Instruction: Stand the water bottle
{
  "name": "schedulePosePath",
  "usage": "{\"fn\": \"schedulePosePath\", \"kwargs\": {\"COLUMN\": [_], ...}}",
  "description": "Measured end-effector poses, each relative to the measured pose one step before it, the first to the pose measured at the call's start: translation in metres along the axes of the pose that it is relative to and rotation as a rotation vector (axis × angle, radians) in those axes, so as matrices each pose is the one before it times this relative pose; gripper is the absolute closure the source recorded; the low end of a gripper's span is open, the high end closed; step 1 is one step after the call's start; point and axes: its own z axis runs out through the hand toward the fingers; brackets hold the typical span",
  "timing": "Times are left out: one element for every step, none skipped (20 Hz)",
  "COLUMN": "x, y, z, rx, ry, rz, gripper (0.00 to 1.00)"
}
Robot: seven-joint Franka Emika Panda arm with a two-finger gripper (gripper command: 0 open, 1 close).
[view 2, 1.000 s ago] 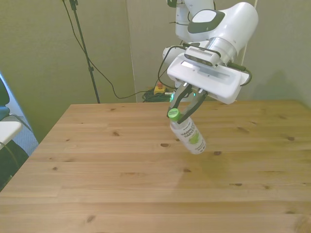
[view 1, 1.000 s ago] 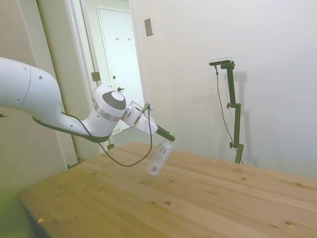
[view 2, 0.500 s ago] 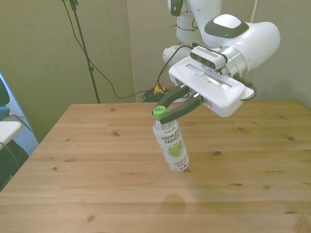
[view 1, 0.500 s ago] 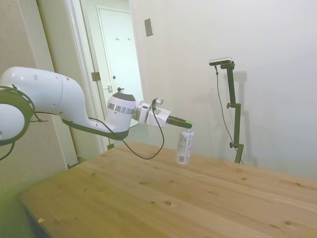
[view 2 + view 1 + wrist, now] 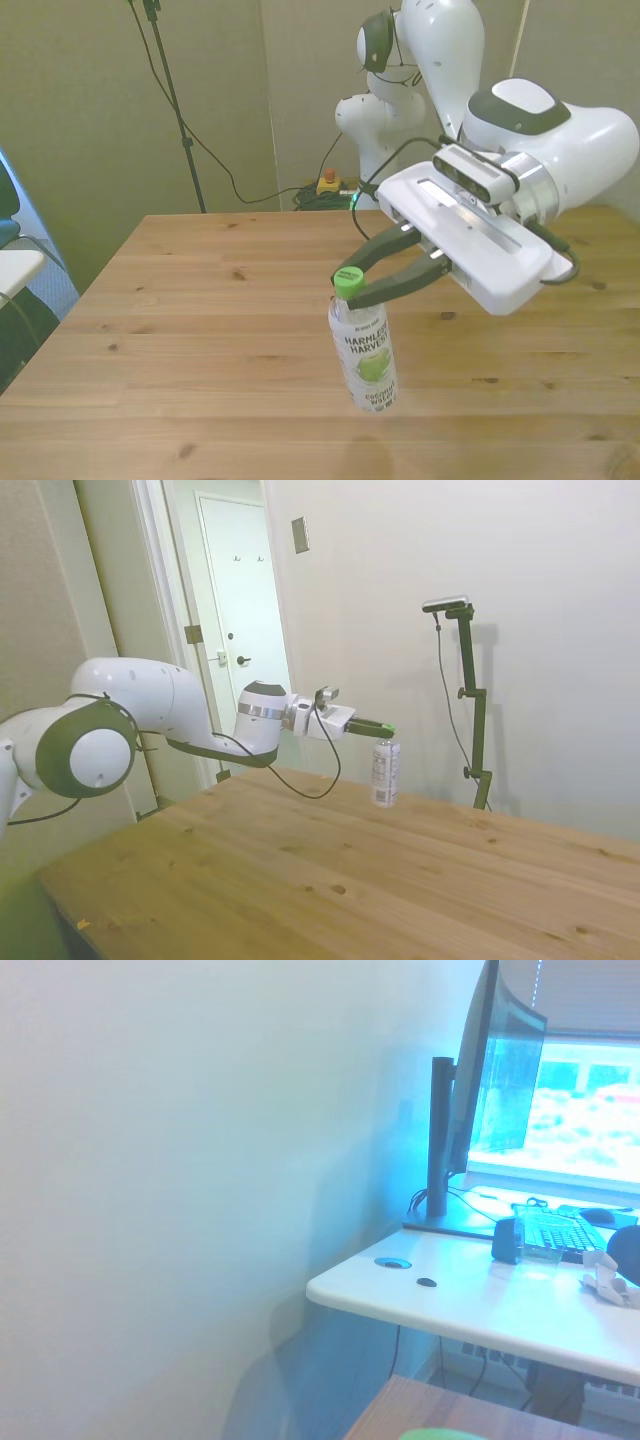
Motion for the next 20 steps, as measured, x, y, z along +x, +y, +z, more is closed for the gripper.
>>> {"fn": "schedulePosePath", "kwargs": {"x": [-0.00749,-0.00677,-0.0056,-0.00535,-0.00447,-0.00397,-0.00359,-0.00237,-0.00145,-0.00067,-0.00004,0.00006,0.00017,0.00006,-0.00004,-0.00009,-0.00008,-0.00012,-0.00028,-0.00043], "y": [0.00031,0.00042,0.00058,0.00115,0.00127,0.00144,0.00171,0.00088,0.00014,0.00008,0.00044,0.00045,0.00024,0.0001,0.00013,0.00015,0.00015,0.00019,0.00032,0.00051], "z": [0.00175,0.00208,0.00201,0.00192,0.00156,0.0012,0.00064,0.00042,0.00017,0.00029,0.00053,0.00043,0.00029,0.00011,0.00011,0.00012,0.00015,0.0002,0.00034,0.00057], "rx": [-0.00023,0.0009,0.00099,0.00064,0.00047,0.00003,-0.00046,-0.00032,0.00027,-0.00071,-0.00308,-0.00251,-0.00172,-0.00066,-0.00058,-0.00053,-0.00065,-0.00075,-0.00058,-0.00091], "ry": [0.00509,0.00419,0.00385,0.00258,0.00195,0.00114,0.00002,0.00021,0.00011,0.00146,0.00442,0.00336,0.00241,0.00092,0.00074,0.00059,0.00038,0.00034,0.00066,0.00102], "rz": [-0.00135,-0.00155,-0.0013,-0.00265,-0.00276,-0.00325,-0.00408,-0.00235,-0.00068,-0.00208,-0.0035,-0.00305,-0.00158,-0.00056,-0.00028,-0.00035,-0.0003,-0.00038,-0.00067,-0.00103], "gripper": [1.0,1.0,1.0,1.0,1.0,1.0,1.0,1.0,0.0,0.0,0.0,0.0,0.0,0.0,0.0,0.0,0.0,0.0,0.0,0.0]}}
